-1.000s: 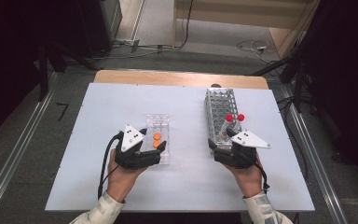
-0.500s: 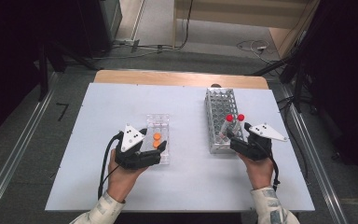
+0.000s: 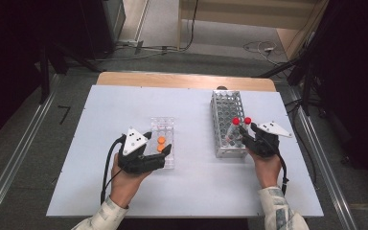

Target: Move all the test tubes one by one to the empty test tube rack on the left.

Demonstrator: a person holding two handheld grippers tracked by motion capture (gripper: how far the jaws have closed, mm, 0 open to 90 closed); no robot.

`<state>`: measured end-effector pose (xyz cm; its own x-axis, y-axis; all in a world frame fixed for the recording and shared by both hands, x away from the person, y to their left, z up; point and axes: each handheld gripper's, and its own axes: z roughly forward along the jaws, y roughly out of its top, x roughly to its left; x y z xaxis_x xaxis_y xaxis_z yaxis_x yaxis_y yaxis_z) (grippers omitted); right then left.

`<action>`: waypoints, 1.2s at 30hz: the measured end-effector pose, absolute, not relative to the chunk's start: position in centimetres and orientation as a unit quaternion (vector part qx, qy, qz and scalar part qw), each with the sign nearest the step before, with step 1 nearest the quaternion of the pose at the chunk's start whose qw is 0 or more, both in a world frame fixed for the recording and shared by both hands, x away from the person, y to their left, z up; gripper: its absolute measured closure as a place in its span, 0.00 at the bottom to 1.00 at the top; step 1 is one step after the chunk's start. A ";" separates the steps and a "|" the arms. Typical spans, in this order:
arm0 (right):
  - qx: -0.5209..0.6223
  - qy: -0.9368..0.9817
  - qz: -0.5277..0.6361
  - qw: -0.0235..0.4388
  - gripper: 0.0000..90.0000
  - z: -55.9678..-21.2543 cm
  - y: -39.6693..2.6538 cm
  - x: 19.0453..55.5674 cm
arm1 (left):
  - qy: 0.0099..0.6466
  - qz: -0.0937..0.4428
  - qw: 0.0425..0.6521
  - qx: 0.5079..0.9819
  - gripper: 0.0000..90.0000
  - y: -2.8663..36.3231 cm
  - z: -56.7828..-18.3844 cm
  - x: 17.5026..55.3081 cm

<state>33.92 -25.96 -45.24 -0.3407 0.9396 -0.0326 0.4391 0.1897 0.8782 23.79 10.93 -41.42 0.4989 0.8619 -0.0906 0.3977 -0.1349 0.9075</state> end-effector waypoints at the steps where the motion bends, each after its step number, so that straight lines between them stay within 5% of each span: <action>1: 0.486 0.709 0.410 0.306 0.59 -45.3 -26.0 34.0 | 0.441 0.237 0.488 0.715 0.28 10.9 -41.4 23.8; 11: 0.477 0.713 0.410 0.309 0.78 -45.6 -25.9 34.3 | 0.443 0.239 0.488 0.713 0.26 10.9 -41.4 23.8; 36: 0.456 0.677 0.473 0.332 0.79 -40.8 -27.0 32.1 | 0.443 0.240 0.489 0.712 0.24 10.8 -41.4 23.8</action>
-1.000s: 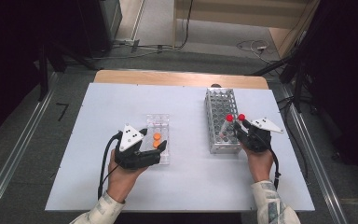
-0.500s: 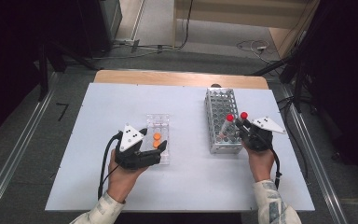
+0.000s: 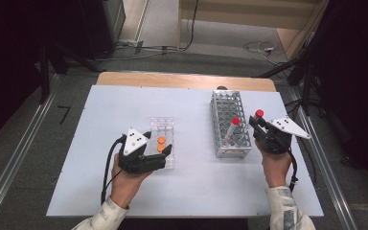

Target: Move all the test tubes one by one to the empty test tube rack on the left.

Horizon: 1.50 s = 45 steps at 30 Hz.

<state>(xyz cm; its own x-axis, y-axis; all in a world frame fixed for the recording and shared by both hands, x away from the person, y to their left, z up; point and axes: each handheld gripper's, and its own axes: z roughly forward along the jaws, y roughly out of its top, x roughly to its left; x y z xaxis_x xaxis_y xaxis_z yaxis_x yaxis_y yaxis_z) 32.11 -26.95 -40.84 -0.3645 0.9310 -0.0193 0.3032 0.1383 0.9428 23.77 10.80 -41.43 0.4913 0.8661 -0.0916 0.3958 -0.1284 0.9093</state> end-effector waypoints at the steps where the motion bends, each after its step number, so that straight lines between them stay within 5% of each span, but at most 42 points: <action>1: 0.455 0.677 0.475 0.331 0.79 -40.7 -27.0 32.0 | 0.443 0.241 0.488 0.712 0.24 10.8 -41.4 23.8; 45: 0.411 0.717 0.483 0.291 0.79 -39.6 -24.8 28.5 | 0.445 0.245 0.494 0.705 0.24 11.1 -41.3 23.7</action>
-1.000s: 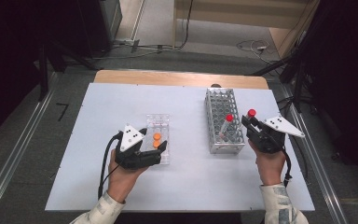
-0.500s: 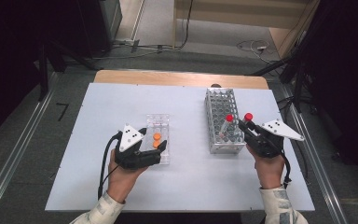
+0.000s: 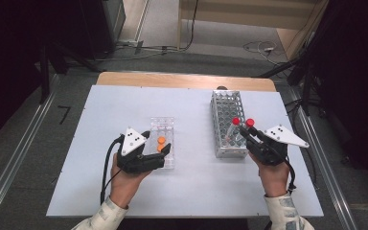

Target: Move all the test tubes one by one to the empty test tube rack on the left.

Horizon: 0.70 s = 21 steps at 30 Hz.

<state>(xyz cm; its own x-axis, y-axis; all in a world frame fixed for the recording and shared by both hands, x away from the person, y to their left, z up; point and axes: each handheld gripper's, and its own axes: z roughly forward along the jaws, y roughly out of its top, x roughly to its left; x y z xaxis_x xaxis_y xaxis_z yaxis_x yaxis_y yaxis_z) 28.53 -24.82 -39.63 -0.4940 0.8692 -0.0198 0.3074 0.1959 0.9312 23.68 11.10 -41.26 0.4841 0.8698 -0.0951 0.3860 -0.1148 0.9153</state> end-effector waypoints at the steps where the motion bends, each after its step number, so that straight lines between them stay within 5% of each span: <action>1: 0.407 0.718 0.485 0.290 0.79 -39.6 -24.7 28.5 | 0.446 0.245 0.495 0.705 0.24 11.1 -41.3 23.7; 21: 0.381 0.739 0.495 0.252 0.79 -40.1 -22.4 27.7 | 0.448 0.244 0.498 0.702 0.25 11.3 -41.2 23.7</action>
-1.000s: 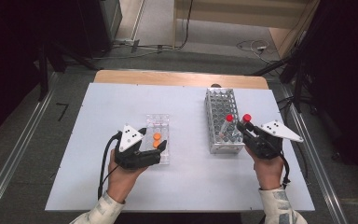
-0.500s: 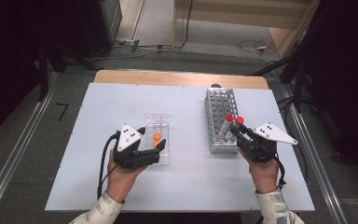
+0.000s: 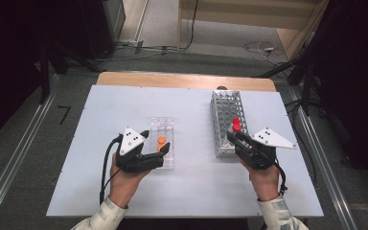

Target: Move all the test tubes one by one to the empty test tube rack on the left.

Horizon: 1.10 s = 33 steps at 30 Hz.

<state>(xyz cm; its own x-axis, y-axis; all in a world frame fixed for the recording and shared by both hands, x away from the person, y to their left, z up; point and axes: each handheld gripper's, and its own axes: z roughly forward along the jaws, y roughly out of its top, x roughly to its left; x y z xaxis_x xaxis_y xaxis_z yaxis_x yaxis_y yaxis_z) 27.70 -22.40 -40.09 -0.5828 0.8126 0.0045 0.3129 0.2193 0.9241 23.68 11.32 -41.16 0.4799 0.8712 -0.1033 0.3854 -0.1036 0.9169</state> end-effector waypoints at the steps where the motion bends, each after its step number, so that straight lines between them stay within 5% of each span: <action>1: 0.381 0.740 0.494 0.251 0.79 -40.1 -22.3 27.6 | 0.448 0.244 0.498 0.701 0.25 11.3 -41.2 23.7; 33: 0.322 0.785 0.483 0.216 0.79 -41.5 -17.8 25.9 | 0.447 0.238 0.504 0.700 0.25 11.2 -41.0 23.5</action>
<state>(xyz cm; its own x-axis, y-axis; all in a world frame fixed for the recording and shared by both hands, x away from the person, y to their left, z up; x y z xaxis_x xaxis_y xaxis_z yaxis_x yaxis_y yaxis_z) 25.91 -17.84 -41.50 -0.6991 0.7144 -0.0284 0.2965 0.3258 0.8977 23.51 11.15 -41.03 0.4863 0.8658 -0.1178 0.3861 -0.0920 0.9178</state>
